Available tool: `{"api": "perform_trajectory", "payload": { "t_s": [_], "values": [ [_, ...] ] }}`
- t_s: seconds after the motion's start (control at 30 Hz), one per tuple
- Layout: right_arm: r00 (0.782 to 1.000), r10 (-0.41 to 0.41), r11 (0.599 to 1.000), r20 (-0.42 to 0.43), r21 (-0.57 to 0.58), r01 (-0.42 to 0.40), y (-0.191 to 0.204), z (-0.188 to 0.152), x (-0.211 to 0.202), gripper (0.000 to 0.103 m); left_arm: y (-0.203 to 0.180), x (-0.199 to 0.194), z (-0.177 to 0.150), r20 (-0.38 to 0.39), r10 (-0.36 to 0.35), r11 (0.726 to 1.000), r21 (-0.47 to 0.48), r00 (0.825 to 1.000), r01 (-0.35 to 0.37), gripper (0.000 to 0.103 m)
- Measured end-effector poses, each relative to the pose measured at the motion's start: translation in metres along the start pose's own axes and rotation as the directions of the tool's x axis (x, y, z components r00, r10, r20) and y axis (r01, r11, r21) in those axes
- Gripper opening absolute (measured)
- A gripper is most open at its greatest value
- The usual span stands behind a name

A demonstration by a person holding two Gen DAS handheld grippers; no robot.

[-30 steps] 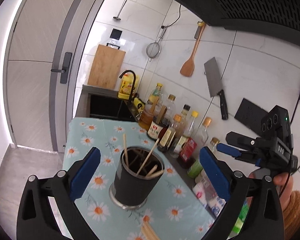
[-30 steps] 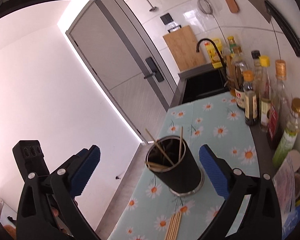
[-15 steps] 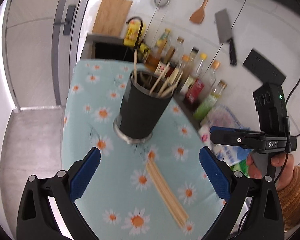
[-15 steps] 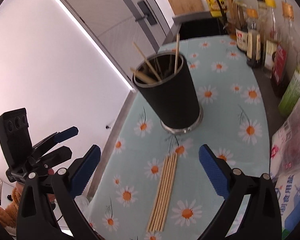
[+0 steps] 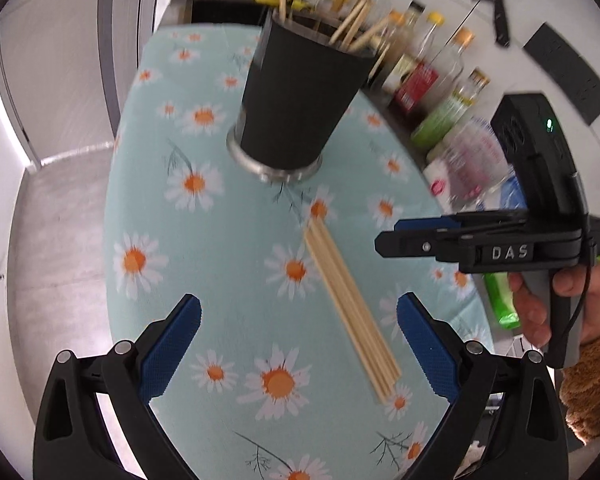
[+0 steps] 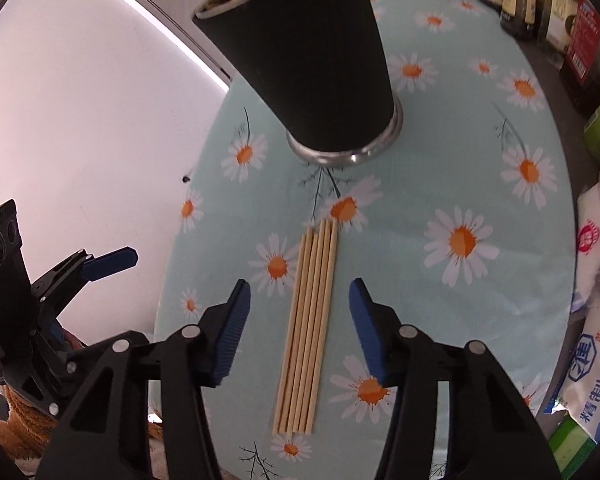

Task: Organize utensils
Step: 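Bring both open tools back down to the remaining sticks, then grasp one wooden stick from the row with the right tool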

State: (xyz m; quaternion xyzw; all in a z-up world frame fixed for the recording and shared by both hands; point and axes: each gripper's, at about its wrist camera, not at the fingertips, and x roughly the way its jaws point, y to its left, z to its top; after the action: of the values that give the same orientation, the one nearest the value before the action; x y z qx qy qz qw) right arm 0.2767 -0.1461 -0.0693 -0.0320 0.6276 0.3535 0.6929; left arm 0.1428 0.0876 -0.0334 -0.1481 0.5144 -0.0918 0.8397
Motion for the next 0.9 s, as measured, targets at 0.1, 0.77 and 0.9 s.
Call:
{"api": "perform_trajectory", "payload": {
  "t_s": [0.1,0.77,0.9],
  "values": [
    [0.998,0.013,1.000,-0.058,0.018,-0.012,-0.006,0.004,0.015,0.042,0.003,0.011,-0.006,-0.043,-0.001,1.000,-0.015,0.999,0.000,0.095],
    [0.969,-0.135,0.991,-0.206,-0.041,0.129,-0.012,0.004,0.057,0.009,0.013,0.033,-0.020,-0.106,-0.015,0.998,-0.056,0.994,0.009,0.095],
    [0.965,-0.149,0.989,-0.214,-0.052,0.141,-0.007,0.006,0.064,0.008,0.015,0.036,-0.022,-0.114,-0.013,0.998,-0.060,0.993,0.006,0.095]
  ]
}}
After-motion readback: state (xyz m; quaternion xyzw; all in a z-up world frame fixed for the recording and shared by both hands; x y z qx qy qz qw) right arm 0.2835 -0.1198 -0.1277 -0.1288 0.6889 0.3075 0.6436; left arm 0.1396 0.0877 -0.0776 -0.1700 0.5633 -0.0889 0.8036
